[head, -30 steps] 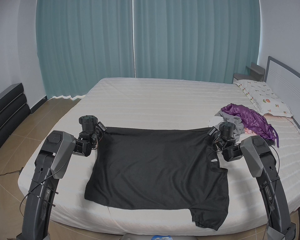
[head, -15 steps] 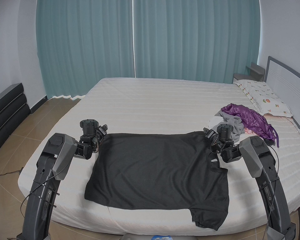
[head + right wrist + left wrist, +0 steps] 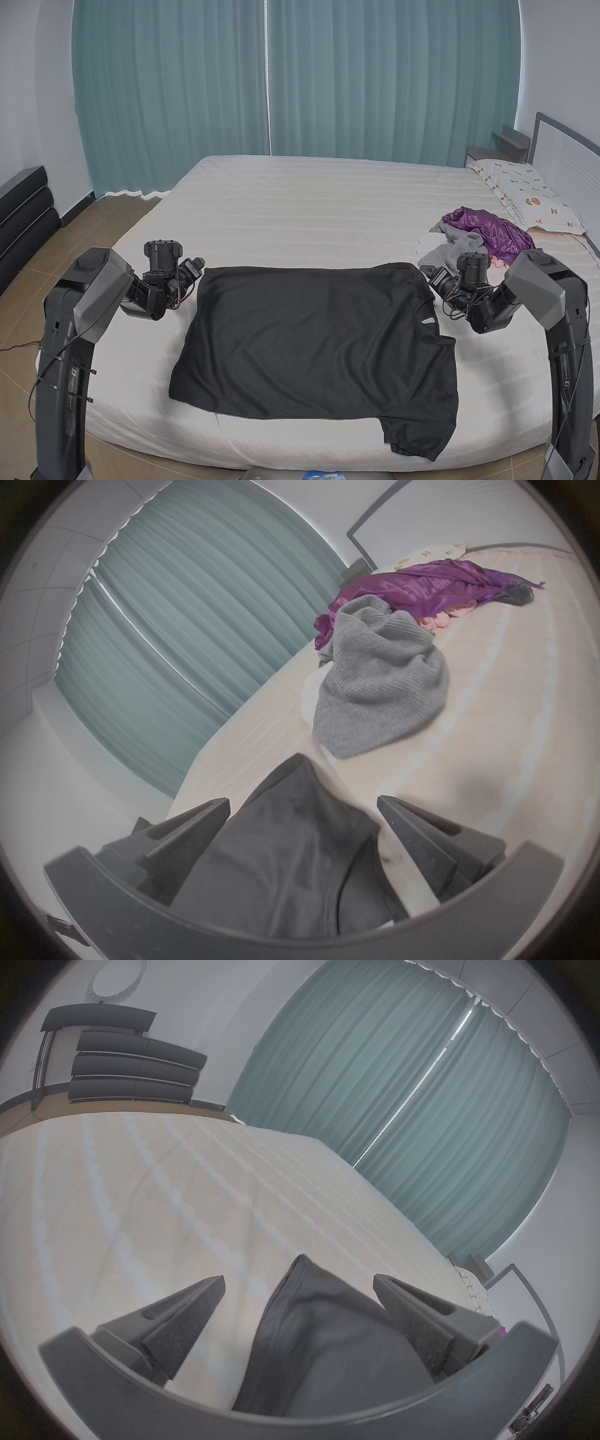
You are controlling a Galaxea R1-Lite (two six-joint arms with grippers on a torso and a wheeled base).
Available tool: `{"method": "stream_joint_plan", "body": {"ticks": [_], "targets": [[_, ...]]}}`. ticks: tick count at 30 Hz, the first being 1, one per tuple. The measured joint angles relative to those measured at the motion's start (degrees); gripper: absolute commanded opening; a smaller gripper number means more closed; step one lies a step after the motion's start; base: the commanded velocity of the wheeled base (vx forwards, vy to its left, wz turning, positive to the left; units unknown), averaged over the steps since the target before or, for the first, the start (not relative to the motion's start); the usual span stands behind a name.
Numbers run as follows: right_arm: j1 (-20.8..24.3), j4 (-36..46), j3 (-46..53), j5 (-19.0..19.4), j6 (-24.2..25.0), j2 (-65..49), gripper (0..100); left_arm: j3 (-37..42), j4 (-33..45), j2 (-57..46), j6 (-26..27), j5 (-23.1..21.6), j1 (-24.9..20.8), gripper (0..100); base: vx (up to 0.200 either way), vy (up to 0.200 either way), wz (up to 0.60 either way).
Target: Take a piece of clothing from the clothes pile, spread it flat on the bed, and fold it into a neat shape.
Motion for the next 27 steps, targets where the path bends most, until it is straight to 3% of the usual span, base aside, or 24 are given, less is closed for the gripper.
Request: {"method": "stream_joint_plan", "body": {"ticks": [18, 27], "targets": [[1.7, -19.0, 50.6, 8.8, 6.3, -21.3, 100, 50.7, -12.3, -25.1, -6.4, -7.9, 0.0, 100, 0.000, 0.000, 0.00], [2.9, -32.9, 67.6, 13.5, 10.6, -24.8, 100, 68.7, -21.0, -32.2, -11.7, -11.5, -0.8, 100, -0.200, 0.000, 0.00]]}}
